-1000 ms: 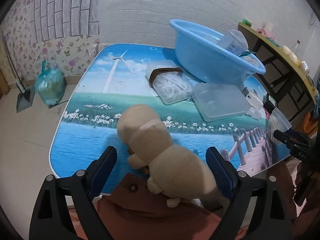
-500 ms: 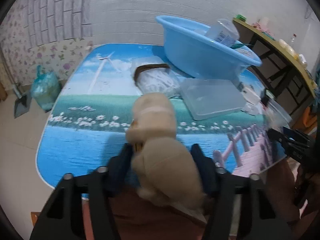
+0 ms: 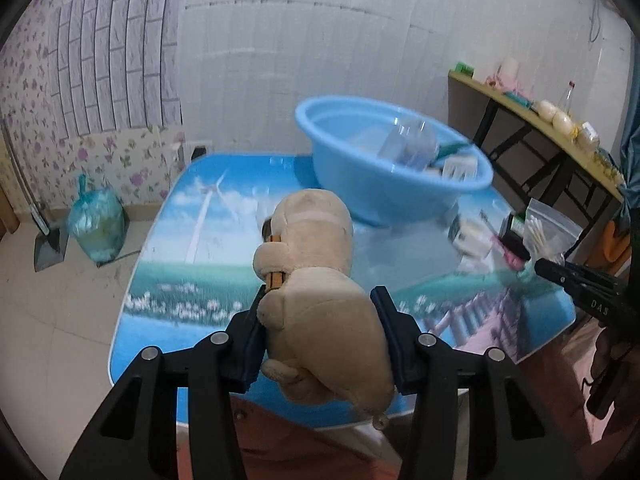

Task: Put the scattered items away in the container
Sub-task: 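Carry the plush dog and cotton swab bag into the blue basin and release both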

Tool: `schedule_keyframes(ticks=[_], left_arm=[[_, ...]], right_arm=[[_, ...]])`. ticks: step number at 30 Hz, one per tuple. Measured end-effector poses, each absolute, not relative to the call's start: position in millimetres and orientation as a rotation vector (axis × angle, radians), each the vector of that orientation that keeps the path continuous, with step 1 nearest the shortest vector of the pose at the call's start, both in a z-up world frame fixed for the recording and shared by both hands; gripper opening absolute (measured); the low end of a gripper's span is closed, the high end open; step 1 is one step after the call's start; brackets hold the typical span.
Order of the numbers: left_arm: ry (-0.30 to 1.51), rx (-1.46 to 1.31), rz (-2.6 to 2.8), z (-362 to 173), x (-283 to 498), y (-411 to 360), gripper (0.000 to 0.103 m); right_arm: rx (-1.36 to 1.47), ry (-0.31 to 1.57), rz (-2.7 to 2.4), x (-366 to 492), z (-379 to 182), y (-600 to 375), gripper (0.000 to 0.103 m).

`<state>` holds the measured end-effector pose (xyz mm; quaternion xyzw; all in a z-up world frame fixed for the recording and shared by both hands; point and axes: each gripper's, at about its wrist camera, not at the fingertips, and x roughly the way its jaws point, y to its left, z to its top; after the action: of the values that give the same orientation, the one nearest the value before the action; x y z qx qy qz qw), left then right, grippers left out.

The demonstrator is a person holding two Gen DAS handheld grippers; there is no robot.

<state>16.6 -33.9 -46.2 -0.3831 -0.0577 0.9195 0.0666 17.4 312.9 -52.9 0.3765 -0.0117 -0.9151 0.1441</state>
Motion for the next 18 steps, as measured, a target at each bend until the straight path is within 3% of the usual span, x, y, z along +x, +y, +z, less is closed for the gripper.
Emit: schedule_keyframes(ticks=[8, 18], left_arm=[[-0.147, -1.064, 2.756, -22.0, 2.7, -11.3, 0.048], [-0.113, -1.011, 2.707, -9.0, -26.4, 13.5, 0.048]], right_arm=[[0.925, -0.02, -2.595, 9.6, -13.6, 284.6, 0.024], [0.912, -0.014, -2.551, -9.9, -10.9, 265.8, 0.024]])
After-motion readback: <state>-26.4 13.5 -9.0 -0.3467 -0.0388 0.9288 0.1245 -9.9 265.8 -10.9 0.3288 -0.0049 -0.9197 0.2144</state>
